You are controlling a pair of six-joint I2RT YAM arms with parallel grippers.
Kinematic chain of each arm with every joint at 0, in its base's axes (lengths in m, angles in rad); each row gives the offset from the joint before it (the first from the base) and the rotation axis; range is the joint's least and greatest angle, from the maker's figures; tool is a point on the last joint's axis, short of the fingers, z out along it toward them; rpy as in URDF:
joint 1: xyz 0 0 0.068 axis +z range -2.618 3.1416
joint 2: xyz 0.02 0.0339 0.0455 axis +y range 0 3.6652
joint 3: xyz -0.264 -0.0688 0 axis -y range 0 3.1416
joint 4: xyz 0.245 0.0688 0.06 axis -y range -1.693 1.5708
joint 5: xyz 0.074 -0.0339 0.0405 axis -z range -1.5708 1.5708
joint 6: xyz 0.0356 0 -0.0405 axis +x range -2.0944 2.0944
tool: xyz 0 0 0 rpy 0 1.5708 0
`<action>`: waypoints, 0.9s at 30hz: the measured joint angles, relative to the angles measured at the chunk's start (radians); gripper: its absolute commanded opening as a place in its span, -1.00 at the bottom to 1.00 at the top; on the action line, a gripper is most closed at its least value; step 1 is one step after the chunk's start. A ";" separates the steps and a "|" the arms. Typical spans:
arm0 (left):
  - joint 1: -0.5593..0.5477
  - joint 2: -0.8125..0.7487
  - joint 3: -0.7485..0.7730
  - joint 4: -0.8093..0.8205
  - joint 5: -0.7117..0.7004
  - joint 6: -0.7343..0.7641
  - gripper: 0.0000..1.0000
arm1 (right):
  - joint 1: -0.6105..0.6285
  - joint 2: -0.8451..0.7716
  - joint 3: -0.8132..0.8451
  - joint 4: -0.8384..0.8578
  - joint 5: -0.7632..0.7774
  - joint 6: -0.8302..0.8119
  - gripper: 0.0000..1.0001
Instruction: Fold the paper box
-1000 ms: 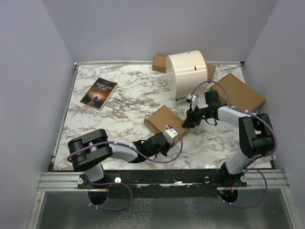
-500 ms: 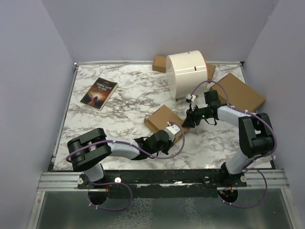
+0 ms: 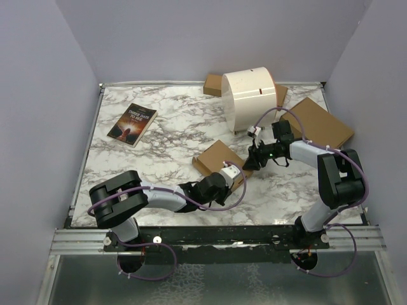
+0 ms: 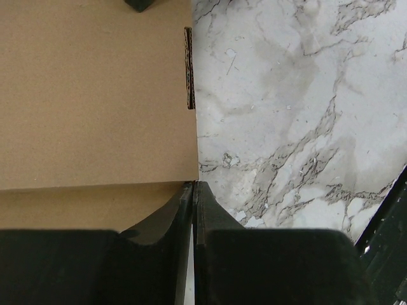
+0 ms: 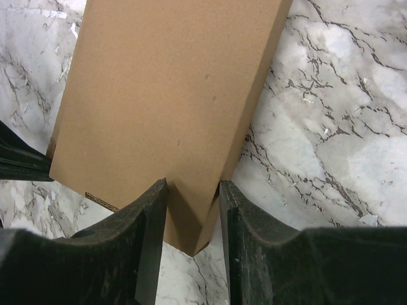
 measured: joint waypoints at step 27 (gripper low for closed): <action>0.012 -0.021 0.048 -0.146 -0.004 -0.025 -0.47 | 0.010 0.010 0.006 -0.010 -0.002 0.001 -0.26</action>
